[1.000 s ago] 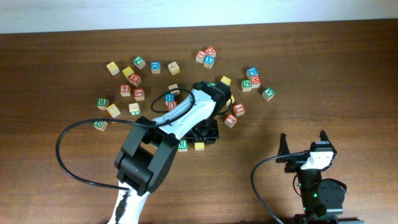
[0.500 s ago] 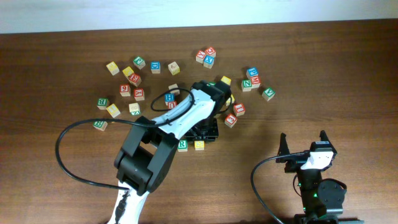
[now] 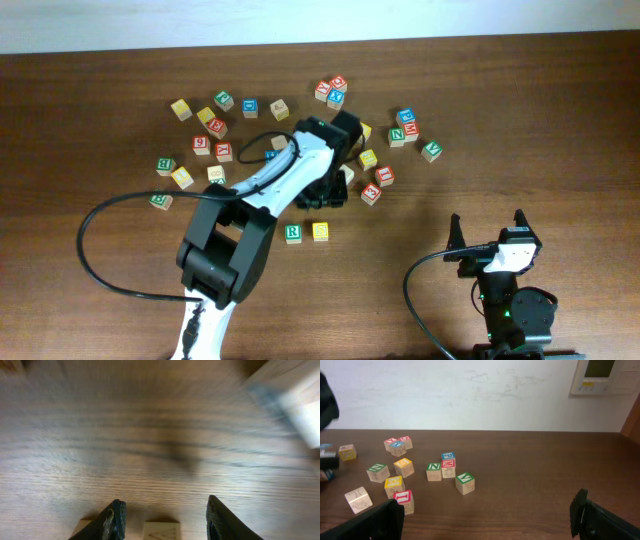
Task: Spell out RSS
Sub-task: 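Lift the left gripper and move it to the upper-left block cluster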
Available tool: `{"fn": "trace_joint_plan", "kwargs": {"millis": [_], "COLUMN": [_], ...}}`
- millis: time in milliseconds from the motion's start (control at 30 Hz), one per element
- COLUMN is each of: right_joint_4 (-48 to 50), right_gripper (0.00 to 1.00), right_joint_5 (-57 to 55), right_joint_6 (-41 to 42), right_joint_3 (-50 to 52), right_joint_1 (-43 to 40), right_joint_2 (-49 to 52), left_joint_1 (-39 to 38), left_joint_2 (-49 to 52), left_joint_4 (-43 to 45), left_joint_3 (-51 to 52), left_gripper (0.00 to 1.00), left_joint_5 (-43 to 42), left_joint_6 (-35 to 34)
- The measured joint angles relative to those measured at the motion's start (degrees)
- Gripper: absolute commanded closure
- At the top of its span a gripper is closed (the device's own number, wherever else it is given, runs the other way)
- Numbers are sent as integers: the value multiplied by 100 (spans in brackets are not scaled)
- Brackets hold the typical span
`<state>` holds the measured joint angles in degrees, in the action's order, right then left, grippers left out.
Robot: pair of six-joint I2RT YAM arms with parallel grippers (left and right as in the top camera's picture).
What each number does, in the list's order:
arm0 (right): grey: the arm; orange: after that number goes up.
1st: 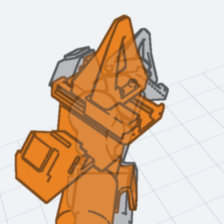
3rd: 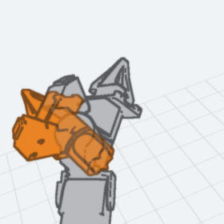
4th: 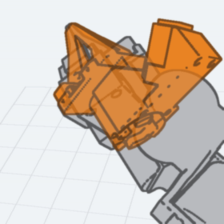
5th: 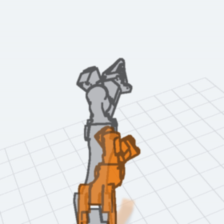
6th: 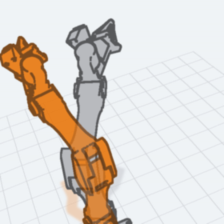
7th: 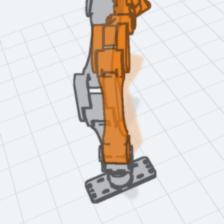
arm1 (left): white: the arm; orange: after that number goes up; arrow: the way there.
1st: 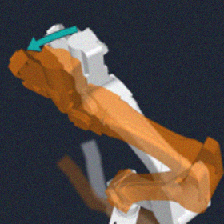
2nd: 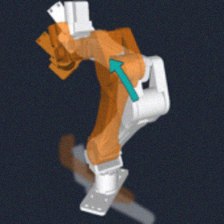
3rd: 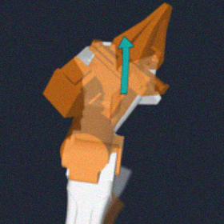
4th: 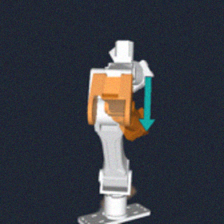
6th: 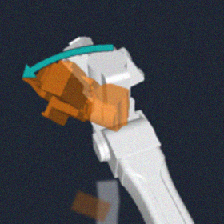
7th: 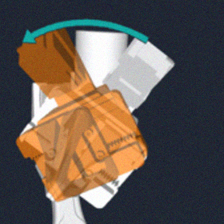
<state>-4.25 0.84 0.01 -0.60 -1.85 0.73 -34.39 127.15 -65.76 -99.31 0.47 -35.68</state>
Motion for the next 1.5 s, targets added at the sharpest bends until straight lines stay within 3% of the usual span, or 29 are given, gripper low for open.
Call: {"fn": "trace_joint_plan", "kwargs": {"millis": [167,233,300,367,400,633,900,1200,1500], "right_joint_4": [0,0,0,0,0,0,0,0,0], "right_gripper": [2,2,2,2,2,1,2,2,2], "right_joint_5": [0,0,2,0,0,2,0,2,0], "right_joint_6": [2,0,0,2,0,0,0,2,2], "right_joint_3": [0,0,0,0,0,0,0,0,0], "right_joint_1": [0,0,0,0,0,0,0,0,0], "right_joint_2": [-4,-4,-4,-4,-4,-4,-4,-4,-4], "left_joint_1": [249,420,754,1014,1147,2085,2435,3486,3757], "left_joint_2": [0,0,0,0,0,-4,-4,-4,-4], "left_joint_4": [-767,-1001,-1250,-1366,-1399,-1849,-2186,-2667,-2688], "left_joint_3": [-1093,-1519,-2090,-2402,-2507,-2588,-2588,-2588,-2588], "left_gripper": [56,51,36,4,1,1,1,1,1], "left_joint_5": [22,24,57,136,190,413,498,562,579], "left_joint_6": [184,221,380,503,540,603,614,610,566]}}
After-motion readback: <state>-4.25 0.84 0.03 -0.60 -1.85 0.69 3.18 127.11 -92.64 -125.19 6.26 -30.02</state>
